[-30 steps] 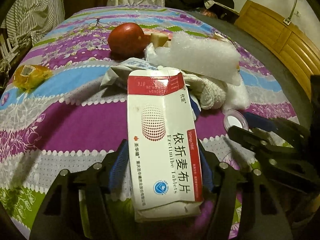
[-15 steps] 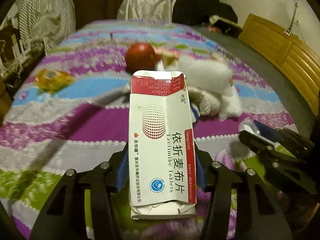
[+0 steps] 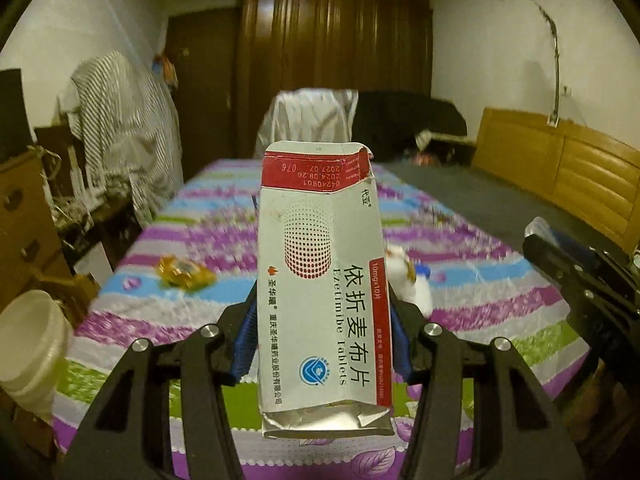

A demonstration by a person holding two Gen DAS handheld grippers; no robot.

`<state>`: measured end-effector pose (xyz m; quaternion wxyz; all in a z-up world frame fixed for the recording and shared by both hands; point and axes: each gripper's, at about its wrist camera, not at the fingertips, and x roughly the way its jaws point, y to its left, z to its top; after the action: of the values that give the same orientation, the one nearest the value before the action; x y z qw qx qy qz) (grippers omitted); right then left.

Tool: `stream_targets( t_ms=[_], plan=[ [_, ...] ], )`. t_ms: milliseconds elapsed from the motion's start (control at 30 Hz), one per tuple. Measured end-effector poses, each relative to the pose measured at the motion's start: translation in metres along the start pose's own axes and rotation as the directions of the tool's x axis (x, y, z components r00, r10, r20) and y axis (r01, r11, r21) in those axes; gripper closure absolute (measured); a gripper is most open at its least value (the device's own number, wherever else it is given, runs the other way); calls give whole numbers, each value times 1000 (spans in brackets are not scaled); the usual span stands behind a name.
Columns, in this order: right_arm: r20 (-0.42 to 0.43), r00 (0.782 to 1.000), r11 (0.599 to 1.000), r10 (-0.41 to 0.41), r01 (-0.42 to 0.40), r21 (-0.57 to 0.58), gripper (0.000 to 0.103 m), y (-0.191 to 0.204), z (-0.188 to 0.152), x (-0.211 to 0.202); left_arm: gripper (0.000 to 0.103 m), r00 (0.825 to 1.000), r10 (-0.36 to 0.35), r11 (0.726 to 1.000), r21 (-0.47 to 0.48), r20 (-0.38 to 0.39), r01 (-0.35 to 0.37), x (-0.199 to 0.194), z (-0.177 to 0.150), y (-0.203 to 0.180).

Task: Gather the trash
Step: 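Carry the medicine box and clear lid with both tools toward the white bucket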

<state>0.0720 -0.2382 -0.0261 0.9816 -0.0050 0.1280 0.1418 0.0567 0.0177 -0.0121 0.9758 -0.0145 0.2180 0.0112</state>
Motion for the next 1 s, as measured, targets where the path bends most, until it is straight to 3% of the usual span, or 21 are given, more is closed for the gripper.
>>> stream_targets(
  t_ms=[200, 500, 800, 1000],
  plan=[
    [72, 997, 1000, -22, 23, -11, 61, 5, 14, -40, 51, 994, 29, 1000, 5, 103, -30, -30, 7, -6],
    [82, 996, 999, -32, 33, -12, 61, 4, 18, -70, 51, 991, 31, 999, 9, 127, -33, -45, 6, -11],
    [72, 997, 1000, -8, 9, -11, 61, 6, 24, -61, 51, 990, 48, 999, 7, 131, -50, -47, 8, -5],
    [73, 994, 996, 78, -75, -39, 61, 38, 40, -31, 51, 980, 133, 991, -29, 146, -130, -56, 14, 23]
  ],
)
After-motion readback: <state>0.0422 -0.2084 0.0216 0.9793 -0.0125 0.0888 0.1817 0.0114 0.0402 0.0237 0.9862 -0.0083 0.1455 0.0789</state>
